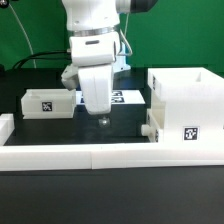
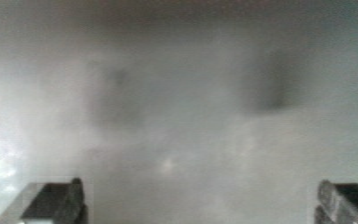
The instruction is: Assemble drawer
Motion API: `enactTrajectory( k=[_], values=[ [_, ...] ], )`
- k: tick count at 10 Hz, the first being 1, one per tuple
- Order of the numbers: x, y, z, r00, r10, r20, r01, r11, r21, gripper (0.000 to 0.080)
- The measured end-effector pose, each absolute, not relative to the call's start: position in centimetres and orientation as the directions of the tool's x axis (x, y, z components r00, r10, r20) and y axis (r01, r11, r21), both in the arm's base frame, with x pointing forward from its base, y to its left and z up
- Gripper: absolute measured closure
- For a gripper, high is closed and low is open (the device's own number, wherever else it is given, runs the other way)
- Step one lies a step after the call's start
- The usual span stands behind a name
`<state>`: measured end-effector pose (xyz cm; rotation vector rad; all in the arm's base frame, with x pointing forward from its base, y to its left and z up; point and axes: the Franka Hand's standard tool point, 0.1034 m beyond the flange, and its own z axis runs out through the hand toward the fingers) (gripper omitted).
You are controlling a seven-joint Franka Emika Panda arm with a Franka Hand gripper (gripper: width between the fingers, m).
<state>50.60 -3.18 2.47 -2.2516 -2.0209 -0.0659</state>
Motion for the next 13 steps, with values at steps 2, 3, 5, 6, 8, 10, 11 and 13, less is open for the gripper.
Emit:
enactTrajectory(
  k=[2,3,5,6,8,10,11,13],
  values=[
    [50.6,-3.2,2.3,0.11,0.988,0.11,0.993,-0.104,-0.059,0.0151],
    [50.6,-3.2,2.3,0.114,0.987,0.11,0.992,-0.108,-0.059,0.0151],
    [50.6,-4.5,2.8,0.145,0.984,0.105,0.989,-0.14,-0.052,0.0151],
    [50.2,-5.6,3.3,0.203,0.974,0.104,0.979,-0.2,-0.041,0.0151],
    [48.5,-7.0,4.2,0.424,0.9,0.102,0.905,-0.423,-0.04,0.0151],
    [46.9,-7.9,4.8,0.585,0.805,0.096,0.811,-0.585,-0.033,0.0151],
    [46.6,-7.9,4.8,0.635,0.766,0.095,0.772,-0.635,-0.041,0.0151],
    [46.7,-7.8,4.7,0.715,0.693,0.092,0.699,-0.713,-0.053,0.0151]
  ],
)
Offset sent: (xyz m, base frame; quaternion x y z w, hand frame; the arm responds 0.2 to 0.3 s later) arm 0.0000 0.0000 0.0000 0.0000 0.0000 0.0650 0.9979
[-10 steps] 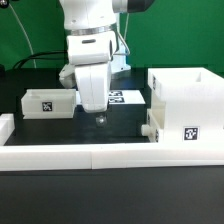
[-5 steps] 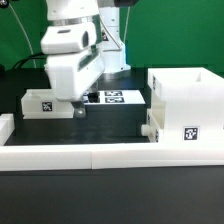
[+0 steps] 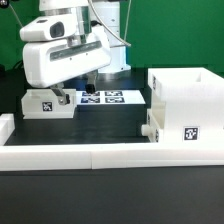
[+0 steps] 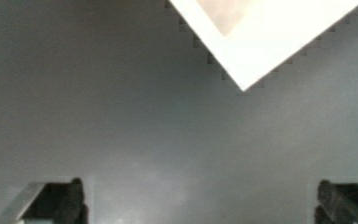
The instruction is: Assemble drawer
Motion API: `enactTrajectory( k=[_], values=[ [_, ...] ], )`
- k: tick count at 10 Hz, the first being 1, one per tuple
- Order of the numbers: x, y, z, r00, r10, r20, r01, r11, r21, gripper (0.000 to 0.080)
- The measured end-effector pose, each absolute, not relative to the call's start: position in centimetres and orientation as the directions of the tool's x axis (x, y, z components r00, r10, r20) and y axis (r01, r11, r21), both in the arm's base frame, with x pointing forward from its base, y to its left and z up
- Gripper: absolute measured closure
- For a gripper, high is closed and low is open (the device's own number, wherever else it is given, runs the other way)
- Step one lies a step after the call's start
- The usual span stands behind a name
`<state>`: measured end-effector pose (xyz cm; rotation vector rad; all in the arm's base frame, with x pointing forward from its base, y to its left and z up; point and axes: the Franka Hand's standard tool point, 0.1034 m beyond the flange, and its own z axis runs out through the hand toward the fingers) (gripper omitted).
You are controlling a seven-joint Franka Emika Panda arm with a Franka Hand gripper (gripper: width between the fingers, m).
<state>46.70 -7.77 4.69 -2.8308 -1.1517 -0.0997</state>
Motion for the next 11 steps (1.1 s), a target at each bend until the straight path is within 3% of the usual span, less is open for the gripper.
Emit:
enactTrajectory(
  k=[2,5,11],
  values=[
    [46.7,-7.7,4.7,0.78,0.62,0.086,0.625,-0.778,-0.063,0.0151],
    [46.4,-8.9,5.1,0.937,0.341,0.079,0.347,-0.936,-0.067,0.0151],
    [43.0,-9.1,6.2,0.996,-0.054,0.066,-0.049,-0.996,-0.072,0.0151]
  ],
)
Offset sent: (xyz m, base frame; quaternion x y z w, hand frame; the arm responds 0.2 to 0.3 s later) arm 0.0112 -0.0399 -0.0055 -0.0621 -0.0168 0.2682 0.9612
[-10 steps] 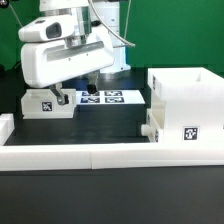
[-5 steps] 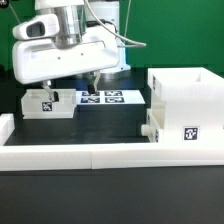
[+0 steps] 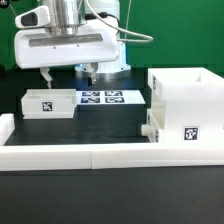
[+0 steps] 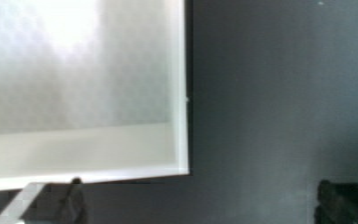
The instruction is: Assemble drawer
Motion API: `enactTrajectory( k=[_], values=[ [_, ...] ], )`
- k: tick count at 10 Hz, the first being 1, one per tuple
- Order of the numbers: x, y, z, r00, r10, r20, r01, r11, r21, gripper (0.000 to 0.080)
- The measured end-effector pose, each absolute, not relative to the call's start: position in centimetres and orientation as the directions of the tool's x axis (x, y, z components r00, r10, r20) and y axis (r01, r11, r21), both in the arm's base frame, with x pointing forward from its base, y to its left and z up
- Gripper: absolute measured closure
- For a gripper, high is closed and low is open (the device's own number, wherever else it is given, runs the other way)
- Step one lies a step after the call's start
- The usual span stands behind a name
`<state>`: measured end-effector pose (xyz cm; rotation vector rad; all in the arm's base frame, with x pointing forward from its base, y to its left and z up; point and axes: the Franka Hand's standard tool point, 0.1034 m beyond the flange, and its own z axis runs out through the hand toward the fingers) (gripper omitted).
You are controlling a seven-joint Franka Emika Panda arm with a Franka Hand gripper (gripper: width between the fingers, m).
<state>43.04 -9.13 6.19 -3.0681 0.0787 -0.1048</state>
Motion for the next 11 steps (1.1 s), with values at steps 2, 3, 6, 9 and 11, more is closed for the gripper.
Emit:
enactTrajectory(
  k=[2,3,6,9,11],
  values=[
    [43.0,-9.1,6.2,0.995,-0.074,0.065,-0.069,-0.995,-0.078,0.0151],
    [43.0,-9.1,6.2,0.995,-0.072,0.066,-0.067,-0.995,-0.078,0.0151],
    [42.9,-8.5,5.6,0.997,-0.021,0.073,-0.016,-0.998,-0.067,0.0151],
    [40.7,-7.4,3.8,0.998,0.022,0.056,0.026,-0.997,-0.066,0.0151],
    [40.2,-7.3,3.1,0.998,0.036,0.051,0.039,-0.997,-0.068,0.0151]
  ],
)
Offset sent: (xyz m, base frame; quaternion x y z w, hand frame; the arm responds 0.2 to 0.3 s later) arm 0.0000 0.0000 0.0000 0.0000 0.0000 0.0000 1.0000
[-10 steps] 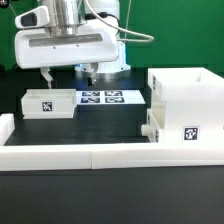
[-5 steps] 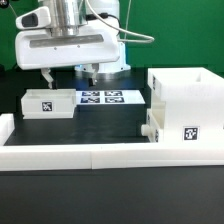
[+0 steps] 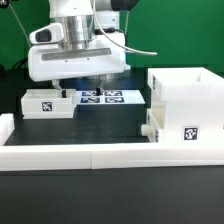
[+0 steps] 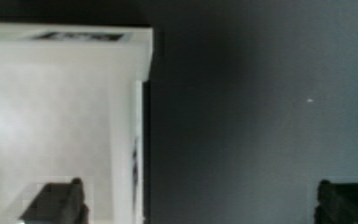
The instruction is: Assemble drawer
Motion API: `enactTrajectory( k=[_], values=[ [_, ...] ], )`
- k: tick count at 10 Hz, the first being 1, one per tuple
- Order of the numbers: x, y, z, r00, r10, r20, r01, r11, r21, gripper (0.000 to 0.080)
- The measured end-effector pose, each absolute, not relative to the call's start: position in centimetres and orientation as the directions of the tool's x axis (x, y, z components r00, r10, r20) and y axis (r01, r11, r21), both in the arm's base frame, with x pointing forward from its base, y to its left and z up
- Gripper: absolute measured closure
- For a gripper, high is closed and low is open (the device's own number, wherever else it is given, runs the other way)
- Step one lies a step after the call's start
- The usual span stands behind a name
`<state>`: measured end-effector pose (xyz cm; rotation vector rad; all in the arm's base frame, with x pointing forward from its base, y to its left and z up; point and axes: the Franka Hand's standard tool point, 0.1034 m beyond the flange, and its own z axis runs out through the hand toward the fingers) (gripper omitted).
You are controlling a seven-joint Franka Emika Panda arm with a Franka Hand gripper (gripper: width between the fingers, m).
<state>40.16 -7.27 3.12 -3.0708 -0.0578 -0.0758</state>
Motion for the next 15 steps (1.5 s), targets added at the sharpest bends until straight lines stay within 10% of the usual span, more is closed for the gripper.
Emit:
enactTrajectory(
  k=[15],
  values=[
    [37.1,-9.5,0.5,0.993,0.077,0.084,0.078,-0.997,-0.015,0.0151]
  ],
)
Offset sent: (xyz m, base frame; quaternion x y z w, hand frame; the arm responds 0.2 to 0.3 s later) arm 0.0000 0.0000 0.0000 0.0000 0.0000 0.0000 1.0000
